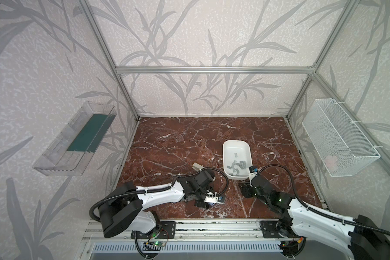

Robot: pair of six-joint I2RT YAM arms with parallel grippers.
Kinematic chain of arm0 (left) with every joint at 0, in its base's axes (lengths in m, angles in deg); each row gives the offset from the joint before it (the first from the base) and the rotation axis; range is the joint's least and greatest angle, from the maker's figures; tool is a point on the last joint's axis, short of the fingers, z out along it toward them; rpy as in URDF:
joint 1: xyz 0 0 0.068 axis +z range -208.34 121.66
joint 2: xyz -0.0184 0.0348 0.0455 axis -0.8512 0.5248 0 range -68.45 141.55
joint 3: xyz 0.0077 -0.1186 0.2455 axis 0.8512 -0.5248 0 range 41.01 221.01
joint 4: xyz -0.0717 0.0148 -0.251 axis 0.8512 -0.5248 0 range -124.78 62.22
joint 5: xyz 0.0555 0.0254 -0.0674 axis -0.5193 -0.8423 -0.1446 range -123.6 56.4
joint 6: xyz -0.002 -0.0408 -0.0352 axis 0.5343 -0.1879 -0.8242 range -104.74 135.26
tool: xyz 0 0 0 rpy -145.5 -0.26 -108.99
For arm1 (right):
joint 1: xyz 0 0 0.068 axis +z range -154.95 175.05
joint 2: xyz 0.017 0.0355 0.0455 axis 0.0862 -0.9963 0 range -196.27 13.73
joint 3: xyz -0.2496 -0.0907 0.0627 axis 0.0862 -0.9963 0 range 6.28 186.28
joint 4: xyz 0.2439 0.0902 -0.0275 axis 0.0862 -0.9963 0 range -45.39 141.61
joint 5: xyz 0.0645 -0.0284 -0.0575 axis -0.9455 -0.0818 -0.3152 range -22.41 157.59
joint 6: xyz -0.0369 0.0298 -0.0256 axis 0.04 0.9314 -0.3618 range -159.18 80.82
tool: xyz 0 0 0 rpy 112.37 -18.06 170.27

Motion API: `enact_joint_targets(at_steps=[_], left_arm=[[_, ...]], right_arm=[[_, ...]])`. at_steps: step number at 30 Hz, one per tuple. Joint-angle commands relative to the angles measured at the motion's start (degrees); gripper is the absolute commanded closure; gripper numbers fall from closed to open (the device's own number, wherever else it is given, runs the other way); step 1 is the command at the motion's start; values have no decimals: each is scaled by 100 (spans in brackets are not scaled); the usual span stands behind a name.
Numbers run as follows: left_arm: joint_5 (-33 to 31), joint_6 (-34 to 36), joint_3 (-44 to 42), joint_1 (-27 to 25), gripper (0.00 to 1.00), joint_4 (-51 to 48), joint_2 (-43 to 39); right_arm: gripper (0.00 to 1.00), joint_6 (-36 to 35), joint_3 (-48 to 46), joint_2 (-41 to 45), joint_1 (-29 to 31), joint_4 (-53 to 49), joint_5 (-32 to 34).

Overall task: Load the staples into the stapler
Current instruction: 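Grasp the light-blue stapler with the left gripper while the right gripper nears the tray, then lift the blue stapler toward the right gripper while the right gripper grasps its top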

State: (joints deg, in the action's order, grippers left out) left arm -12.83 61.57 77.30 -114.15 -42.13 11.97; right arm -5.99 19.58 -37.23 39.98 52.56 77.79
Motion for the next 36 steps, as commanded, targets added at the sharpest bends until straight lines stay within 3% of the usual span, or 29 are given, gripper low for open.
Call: enact_joint_targets(at_steps=[1, 6, 12, 21, 25, 32, 36], left_arm=[[-88, 385, 140, -26, 43, 43, 148], [-119, 517, 171, -25, 48, 83, 266], [-134, 603, 443, -26, 67, -304, 370], [6, 634, 422, -26, 68, -273, 324], [84, 658, 497, -26, 76, -373, 329], [231, 670, 235, -17, 90, -25, -60], [218, 614, 61, -17, 93, 126, -336]], right_arm=[[48, -5, 32, -54, -63, 186, -108], [47, 1, 37, -157, -107, 238, -79], [47, -40, 111, -284, -133, 245, -113], [47, -233, 67, 198, -133, -145, -371], [45, -298, 44, 509, -116, -150, -860], [45, -953, 39, 439, 413, 766, -1423], [50, -1212, 145, 121, 862, 1174, -1502]])
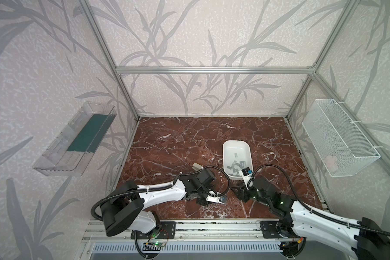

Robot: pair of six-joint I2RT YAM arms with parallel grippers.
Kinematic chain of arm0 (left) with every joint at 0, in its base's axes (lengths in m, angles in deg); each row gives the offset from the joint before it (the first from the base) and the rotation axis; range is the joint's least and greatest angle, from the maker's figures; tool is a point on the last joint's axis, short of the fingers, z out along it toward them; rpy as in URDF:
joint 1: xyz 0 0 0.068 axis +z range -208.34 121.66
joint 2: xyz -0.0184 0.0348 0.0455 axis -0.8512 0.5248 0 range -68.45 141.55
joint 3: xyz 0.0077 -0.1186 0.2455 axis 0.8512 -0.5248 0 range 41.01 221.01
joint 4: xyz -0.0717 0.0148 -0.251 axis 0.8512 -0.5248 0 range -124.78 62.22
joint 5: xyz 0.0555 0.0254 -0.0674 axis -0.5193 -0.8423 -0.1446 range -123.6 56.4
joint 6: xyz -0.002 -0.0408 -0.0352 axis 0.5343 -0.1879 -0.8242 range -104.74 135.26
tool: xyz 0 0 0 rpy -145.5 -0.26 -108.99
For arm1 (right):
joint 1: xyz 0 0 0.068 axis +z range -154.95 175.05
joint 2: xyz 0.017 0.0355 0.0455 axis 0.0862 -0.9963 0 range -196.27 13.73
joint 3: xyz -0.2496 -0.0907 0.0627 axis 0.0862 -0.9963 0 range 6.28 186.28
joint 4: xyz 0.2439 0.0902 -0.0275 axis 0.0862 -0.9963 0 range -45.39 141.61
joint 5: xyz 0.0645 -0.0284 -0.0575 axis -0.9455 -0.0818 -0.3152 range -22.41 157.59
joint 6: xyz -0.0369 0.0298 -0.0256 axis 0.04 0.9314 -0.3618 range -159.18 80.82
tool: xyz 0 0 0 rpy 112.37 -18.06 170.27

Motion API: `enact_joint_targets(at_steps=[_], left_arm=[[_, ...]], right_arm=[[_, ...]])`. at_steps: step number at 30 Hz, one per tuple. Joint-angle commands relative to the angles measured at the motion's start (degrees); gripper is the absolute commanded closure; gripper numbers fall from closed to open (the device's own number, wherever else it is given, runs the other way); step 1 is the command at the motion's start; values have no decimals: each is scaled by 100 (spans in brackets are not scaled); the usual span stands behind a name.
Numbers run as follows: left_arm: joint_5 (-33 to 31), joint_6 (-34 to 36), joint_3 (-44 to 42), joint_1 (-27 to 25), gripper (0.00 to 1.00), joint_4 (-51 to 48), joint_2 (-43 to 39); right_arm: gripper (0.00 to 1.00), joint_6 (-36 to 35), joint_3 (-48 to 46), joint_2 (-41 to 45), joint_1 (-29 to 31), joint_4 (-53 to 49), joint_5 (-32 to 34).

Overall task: Load the staples into the stapler
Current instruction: 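Lift the blue stapler toward the right gripper while the right gripper grasps its top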

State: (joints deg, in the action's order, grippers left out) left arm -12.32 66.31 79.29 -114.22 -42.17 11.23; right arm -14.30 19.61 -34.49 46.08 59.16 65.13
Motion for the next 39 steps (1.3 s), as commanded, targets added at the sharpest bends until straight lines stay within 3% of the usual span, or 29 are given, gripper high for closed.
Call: enact_joint_targets(at_steps=[1, 7, 15, 18, 24, 29, 34, 39], left_arm=[[168, 97, -188, -7, 94, 178, -330], [50, -140, -565, -3, 100, 873, -752], [-12, -337, -525, -4, 100, 824, -877], [1, -382, -382, 1, 100, 564, -786], [-121, -457, -273, 7, 100, 454, -743], [-213, -543, -551, 7, 100, 893, -1105], [-181, -550, -964, 9, 100, 1716, -1523], [-109, -516, -1029, 9, 100, 1666, -1777]], right_arm=[[52, -444, 149, -213, 335, 608, -271], [61, -750, 136, -526, 928, 1159, -439], [67, 47, 172, -798, 940, 1573, -660], [66, -249, 171, -1129, 1066, 1831, -959], [66, -436, 392, -1503, 1129, 1666, -726], [67, 524, 426, -1469, 1122, 1498, -143], [66, 1915, 212, -1765, 1120, 2170, -377], [67, 2409, 4, -1766, 1129, 2736, -366]])
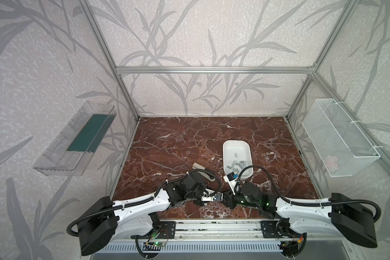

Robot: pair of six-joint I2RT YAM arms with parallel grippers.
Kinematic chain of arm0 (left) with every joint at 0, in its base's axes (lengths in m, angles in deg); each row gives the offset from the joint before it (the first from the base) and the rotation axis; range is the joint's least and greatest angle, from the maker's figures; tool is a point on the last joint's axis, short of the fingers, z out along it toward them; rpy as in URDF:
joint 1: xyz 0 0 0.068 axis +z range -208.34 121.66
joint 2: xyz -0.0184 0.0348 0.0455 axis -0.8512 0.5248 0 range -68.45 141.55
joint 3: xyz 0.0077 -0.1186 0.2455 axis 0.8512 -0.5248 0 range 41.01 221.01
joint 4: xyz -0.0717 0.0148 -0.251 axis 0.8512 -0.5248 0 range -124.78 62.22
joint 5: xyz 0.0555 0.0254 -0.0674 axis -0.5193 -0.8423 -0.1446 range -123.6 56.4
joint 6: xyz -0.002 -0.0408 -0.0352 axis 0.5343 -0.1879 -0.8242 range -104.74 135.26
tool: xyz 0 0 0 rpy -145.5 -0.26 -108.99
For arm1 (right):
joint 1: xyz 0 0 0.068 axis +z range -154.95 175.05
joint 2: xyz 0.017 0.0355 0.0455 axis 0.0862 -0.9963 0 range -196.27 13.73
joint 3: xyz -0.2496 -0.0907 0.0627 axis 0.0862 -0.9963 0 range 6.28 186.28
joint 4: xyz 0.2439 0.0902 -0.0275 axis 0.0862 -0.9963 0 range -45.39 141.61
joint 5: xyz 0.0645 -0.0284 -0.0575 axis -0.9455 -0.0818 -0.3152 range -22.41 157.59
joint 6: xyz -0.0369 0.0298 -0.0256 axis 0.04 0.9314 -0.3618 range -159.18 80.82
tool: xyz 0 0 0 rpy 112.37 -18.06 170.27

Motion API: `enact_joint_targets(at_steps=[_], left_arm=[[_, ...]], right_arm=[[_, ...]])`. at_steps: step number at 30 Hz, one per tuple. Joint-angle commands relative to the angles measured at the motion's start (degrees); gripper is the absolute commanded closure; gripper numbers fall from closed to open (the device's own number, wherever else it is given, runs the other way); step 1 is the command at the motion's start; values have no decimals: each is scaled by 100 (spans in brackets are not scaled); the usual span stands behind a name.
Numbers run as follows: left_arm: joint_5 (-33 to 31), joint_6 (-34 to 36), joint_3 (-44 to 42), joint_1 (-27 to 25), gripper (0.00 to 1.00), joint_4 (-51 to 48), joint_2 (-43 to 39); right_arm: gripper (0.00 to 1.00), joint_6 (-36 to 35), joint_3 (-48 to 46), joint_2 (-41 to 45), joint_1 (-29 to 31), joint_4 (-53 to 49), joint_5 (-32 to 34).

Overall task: Load the staples into the stapler
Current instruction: 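Lift the blue stapler toward the right gripper while the right gripper grasps its top, then pull the stapler top open with the right gripper while the left gripper holds the base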

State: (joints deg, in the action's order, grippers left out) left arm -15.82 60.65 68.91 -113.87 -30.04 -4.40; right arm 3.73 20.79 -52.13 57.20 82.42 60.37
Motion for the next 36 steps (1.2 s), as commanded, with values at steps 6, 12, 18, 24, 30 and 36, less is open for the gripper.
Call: enact_joint_targets(at_steps=[6, 12, 18, 24, 30, 36], left_arm=[[145, -2, -97, -42, 100, 577, -442], [321, -30, -160, -37, 100, 630, -654], [658, -56, -223, -46, 100, 662, -918], [764, -95, -311, -46, 100, 854, -1011], [788, -135, -313, -46, 100, 1070, -854], [692, -203, -301, -53, 100, 1287, -653]], right_arm=[[70, 800, -234, 376, 7, 243, 417], [75, 889, -378, 775, 7, -1, 729], [76, 860, -257, 664, 12, 52, 658], [77, 1012, -255, 461, 11, 534, 470], [78, 1237, -298, 382, 19, 835, 402], [79, 1362, -311, 329, 22, 986, 362]])
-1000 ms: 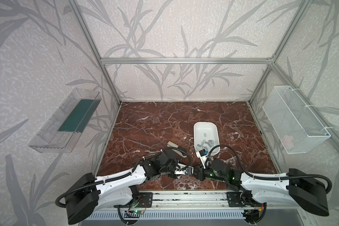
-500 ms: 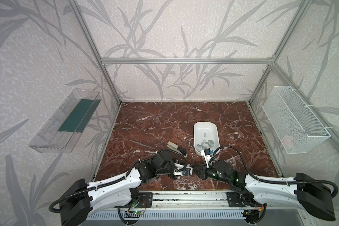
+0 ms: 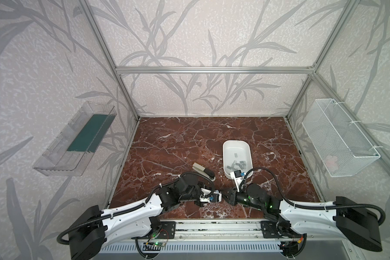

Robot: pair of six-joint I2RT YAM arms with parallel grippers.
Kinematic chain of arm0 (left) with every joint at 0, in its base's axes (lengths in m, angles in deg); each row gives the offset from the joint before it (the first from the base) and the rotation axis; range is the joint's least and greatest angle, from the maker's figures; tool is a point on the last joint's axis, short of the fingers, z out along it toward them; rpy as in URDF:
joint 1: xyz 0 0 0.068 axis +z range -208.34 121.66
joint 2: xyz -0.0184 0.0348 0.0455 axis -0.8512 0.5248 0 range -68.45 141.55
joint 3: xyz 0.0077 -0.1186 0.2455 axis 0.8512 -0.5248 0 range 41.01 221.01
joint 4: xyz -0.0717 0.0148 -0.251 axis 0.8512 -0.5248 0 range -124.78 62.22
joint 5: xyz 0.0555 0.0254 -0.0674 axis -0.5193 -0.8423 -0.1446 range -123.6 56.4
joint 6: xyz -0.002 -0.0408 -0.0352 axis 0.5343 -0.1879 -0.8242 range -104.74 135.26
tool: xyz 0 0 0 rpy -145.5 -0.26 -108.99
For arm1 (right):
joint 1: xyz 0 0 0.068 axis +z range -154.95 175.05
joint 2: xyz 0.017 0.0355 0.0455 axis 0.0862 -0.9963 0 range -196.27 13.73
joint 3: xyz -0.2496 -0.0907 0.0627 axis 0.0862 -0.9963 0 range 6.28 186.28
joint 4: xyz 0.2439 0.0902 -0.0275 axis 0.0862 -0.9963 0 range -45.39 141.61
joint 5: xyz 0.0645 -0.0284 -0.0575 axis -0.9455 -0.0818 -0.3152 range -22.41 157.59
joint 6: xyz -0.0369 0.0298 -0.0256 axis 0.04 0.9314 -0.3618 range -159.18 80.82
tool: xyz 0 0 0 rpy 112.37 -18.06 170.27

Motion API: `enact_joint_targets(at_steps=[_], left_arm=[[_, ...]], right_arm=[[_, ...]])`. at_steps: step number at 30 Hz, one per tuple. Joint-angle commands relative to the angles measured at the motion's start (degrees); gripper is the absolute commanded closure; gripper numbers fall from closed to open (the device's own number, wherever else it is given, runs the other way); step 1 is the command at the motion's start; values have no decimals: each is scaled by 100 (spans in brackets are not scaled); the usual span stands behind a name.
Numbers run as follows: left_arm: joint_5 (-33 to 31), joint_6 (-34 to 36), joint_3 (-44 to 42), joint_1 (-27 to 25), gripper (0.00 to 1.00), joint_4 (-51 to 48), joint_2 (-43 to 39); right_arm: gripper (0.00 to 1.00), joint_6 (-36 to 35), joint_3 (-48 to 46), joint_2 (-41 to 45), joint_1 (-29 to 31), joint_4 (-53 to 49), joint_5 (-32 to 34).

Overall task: Load the staples into the stapler
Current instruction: 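Pull the stapler top open with the right gripper while the left gripper holds the base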

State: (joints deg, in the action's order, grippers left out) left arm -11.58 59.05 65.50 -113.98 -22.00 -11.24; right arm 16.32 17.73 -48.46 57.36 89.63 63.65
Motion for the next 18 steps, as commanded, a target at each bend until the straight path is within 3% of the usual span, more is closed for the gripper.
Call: enact_joint_targets(at_steps=[1, 7, 12, 18], left_arm=[[276, -46, 35, -37, 100, 500, 43], [182, -229, 88, -33, 100, 615, 82], [-68, -346, 96, 63, 100, 554, -70], [511, -504, -26, 417, 100, 380, -478]], right_arm=[[80, 117, -19, -26, 12, 275, 43], [100, 275, -183, 134, 9, 258, 148], [100, 198, -226, 420, 3, -272, 323], [100, 84, -367, 474, -156, -752, 659]])
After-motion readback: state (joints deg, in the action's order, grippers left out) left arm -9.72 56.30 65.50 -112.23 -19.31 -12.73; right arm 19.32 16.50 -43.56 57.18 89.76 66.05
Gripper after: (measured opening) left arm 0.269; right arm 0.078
